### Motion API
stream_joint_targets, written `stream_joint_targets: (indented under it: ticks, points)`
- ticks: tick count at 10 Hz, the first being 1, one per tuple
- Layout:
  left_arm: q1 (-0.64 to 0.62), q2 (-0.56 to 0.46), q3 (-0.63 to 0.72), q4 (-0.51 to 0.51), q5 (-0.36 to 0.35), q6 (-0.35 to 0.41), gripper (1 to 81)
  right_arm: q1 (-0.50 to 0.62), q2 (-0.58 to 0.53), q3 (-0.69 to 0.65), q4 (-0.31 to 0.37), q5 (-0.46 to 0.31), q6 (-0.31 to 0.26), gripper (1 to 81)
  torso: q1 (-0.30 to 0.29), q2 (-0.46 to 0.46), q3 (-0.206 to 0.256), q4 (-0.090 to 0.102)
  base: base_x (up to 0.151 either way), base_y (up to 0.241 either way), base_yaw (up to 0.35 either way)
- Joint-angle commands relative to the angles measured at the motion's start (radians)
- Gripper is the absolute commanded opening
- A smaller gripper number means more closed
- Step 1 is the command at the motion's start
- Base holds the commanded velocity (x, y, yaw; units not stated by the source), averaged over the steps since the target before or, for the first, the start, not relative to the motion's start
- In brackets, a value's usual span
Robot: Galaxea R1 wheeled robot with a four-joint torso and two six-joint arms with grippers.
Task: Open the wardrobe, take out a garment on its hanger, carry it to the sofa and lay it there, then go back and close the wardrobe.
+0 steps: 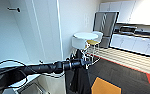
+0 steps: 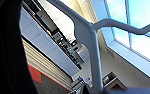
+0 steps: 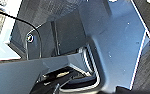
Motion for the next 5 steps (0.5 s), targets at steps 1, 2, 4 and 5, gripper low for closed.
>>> stream_joint_targets:
  ticks: [1,2,4,5]
  points:
    - [-0.186,-0.004,0.04,0.036,-0.035,0.016,1.0,0.025,0.002,-0.001,0.002,-0.039,-0.003,81.1,0.0,0.0,0.0,0.0,0.0,0.0,-0.259]
    - [-0.186,-0.01,0.044,0.036,-0.035,0.016,1.0,0.012,-0.012,-0.007,0.002,-0.039,-0.003,81.1,0.0,0.0,0.0,0.0,0.0,0.0,-0.259]
    - [-0.186,-0.019,0.057,0.038,-0.02,0.016,1.0,-0.017,-0.057,-0.013,-0.001,-0.037,-0.003,81.1,0.0,0.0,0.0,0.0,0.0,0.0,-0.259]
    - [-0.186,-0.017,0.063,0.038,-0.014,0.016,1.0,-0.026,-0.071,-0.013,0.001,-0.037,-0.003,81.1,0.0,0.0,0.0,0.0,0.0,0.0,-0.259]
